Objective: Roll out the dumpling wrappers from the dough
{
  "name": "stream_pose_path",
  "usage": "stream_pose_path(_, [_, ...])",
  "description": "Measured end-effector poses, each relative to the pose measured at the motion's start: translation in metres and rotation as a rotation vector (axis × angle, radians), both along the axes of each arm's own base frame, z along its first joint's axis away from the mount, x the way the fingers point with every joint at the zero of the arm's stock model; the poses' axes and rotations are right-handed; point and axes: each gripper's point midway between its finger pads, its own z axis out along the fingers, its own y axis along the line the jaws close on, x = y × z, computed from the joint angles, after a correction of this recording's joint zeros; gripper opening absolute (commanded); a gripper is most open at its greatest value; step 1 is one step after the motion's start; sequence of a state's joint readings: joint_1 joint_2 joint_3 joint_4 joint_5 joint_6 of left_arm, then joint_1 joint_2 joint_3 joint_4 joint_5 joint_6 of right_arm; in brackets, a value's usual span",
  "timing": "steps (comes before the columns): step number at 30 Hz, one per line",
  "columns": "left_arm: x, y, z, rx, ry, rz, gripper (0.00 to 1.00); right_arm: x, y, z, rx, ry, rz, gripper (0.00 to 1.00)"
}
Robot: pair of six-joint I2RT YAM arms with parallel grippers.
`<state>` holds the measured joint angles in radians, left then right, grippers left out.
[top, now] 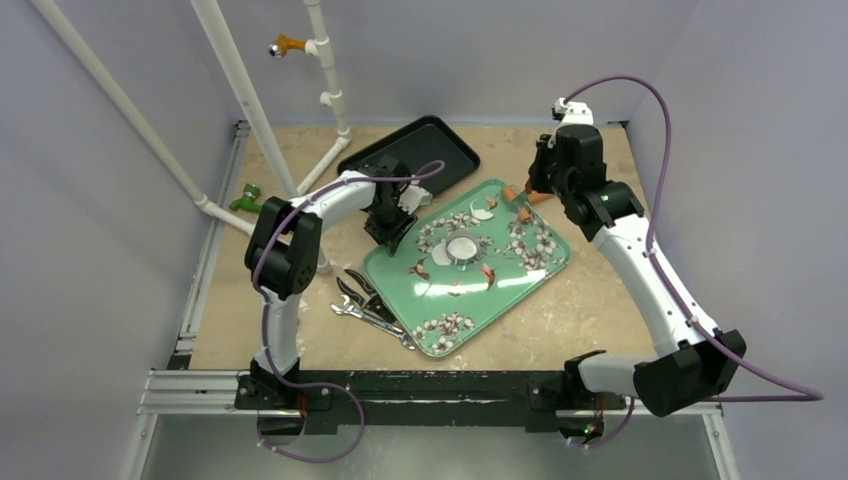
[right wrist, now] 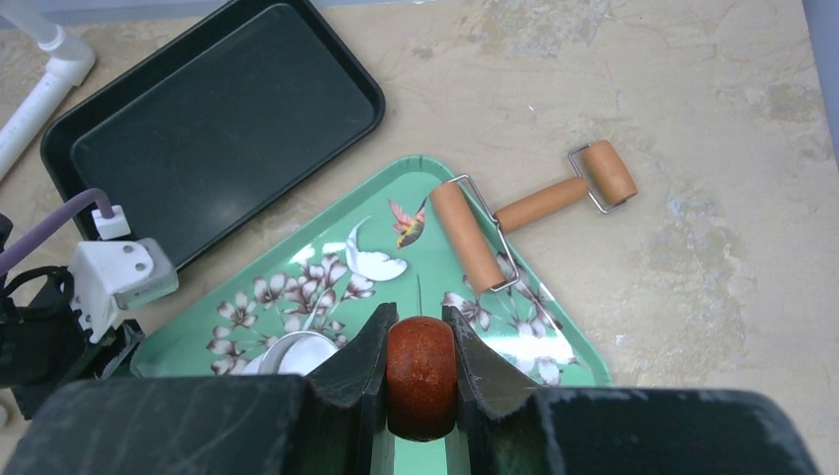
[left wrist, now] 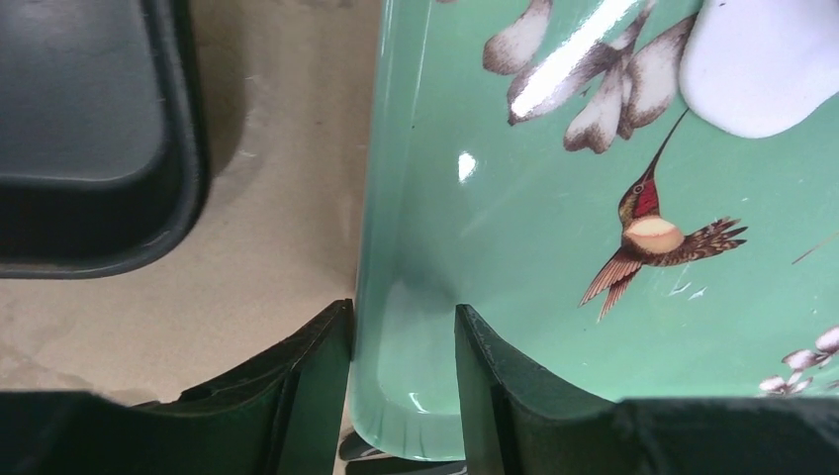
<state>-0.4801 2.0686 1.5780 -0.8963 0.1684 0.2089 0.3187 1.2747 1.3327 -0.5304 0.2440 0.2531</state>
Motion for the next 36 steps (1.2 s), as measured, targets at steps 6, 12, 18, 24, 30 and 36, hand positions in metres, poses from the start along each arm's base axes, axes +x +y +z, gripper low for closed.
stream_pose_path(6, [-0.024, -0.031, 0.001, -0.056, 0.053, -0.036, 0.40, -0.005, 0.001, -0.001, -0.007, 0.023, 0.007, 0.00])
stream_pose_path(12, [-0.054, -0.066, 0.004, -0.142, 0.134, -0.072, 0.41, -0.009, 0.021, 0.016, 0.007, -0.007, 0.063, 0.00])
stream_pose_path(18, [-0.066, -0.077, 0.008, -0.199, 0.179, -0.107, 0.44, -0.013, 0.022, 0.015, -0.005, 0.010, 0.071, 0.00])
stream_pose_path(24, [-0.020, -0.103, 0.048, -0.246, 0.039, -0.164, 0.50, -0.012, 0.004, 0.025, -0.017, 0.006, 0.016, 0.00])
stream_pose_path(30, [0.054, -0.152, 0.066, -0.275, -0.156, -0.150, 0.54, -0.011, -0.009, 0.023, -0.024, 0.012, -0.022, 0.00])
stream_pose_path(36, [0.046, -0.160, 0.017, -0.202, -0.082, -0.117, 0.55, -0.014, -0.010, 0.020, -0.026, 0.018, -0.022, 0.00])
